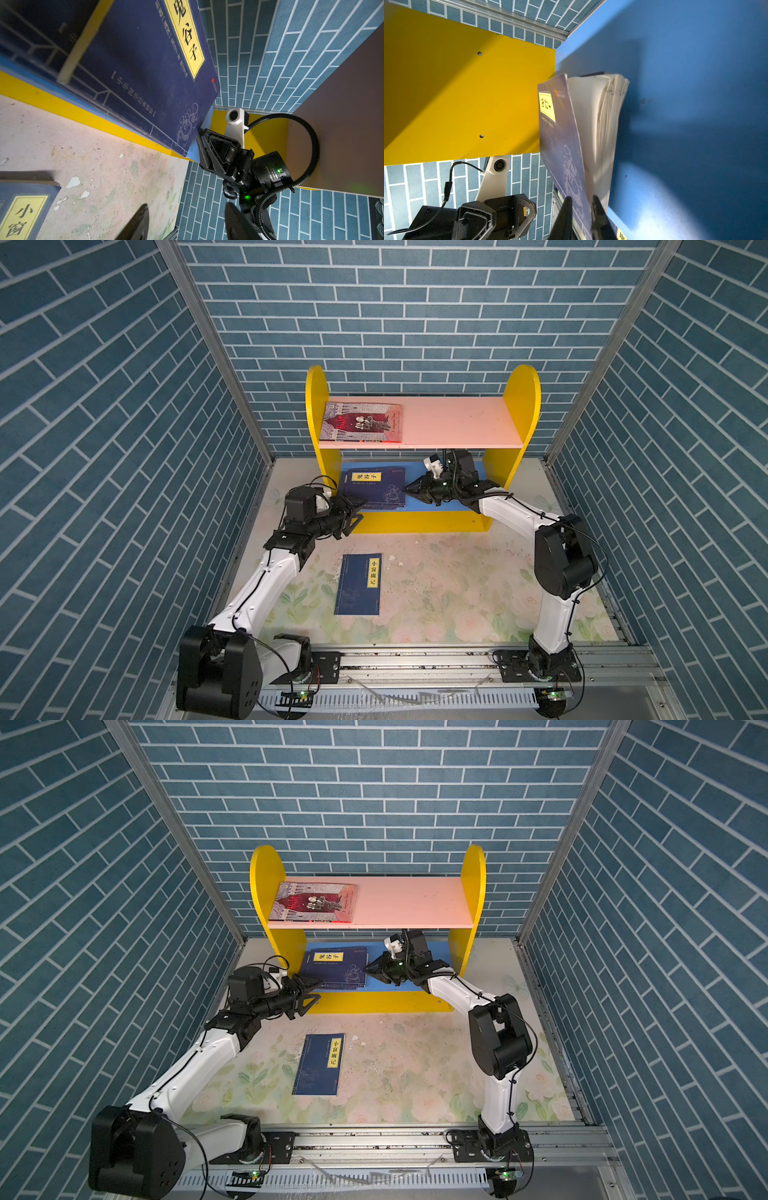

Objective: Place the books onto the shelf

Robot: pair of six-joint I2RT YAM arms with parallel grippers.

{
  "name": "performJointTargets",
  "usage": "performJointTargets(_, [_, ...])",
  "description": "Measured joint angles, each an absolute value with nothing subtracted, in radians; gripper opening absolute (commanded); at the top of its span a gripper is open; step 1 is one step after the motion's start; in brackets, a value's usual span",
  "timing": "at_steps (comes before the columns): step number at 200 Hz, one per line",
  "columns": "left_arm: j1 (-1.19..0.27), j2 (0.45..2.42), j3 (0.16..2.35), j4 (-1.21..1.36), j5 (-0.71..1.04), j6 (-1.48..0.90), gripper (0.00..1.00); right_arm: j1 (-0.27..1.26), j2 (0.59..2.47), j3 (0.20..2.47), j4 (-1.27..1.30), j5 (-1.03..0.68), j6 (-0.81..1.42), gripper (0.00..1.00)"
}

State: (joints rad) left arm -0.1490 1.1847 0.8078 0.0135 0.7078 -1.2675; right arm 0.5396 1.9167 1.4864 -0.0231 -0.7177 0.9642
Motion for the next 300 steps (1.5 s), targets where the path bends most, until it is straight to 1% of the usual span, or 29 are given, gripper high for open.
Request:
performJointTargets(86, [-0.149,1.185,0.808,0.02,0.708,-1.27,0.6,0.543,1.922,1.495,-0.024,-0.723,0.964,0.16])
performJointTargets(94, [-0.149,1.185,0.808,0.02,0.709,-1.271,0.6,0.543,1.923,1.497,-0.026,-0.723,0.964,0.18])
performJointTargets(114, [-0.149,1.185,0.807,0.02,0.709,-1.272,0.6,0.543,1.93,1.509,-0.032,-0.722,0.962,0.28])
performJointTargets(132, [-0.149,1.185,0.807,0.021,0.709,-1.272,0.6,0.543,1.931,1.512,-0.039,-0.717,0.962,0.34])
performJointTargets(173, [-0.149,1.185,0.807,0.021,0.71,-1.272,0.6,0.545,1.93,1.514,-0.081,-0.677,0.936,0.35])
performJointTargets(202, [-0.149,1.185,0.807,0.021,0.712,-1.274,0.6,0.545,1.926,1.514,-0.102,-0.659,0.926,0.33])
performJointTargets(264, [-0.149,1.185,0.807,0.022,0.712,-1.277,0.6,0.556,1.926,1.516,-0.104,-0.667,0.916,0.25])
performJointTargets(300, [-0.149,1.185,0.807,0.021,0.712,-1.277,0.6,0.563,1.926,1.516,-0.103,-0.676,0.919,0.14])
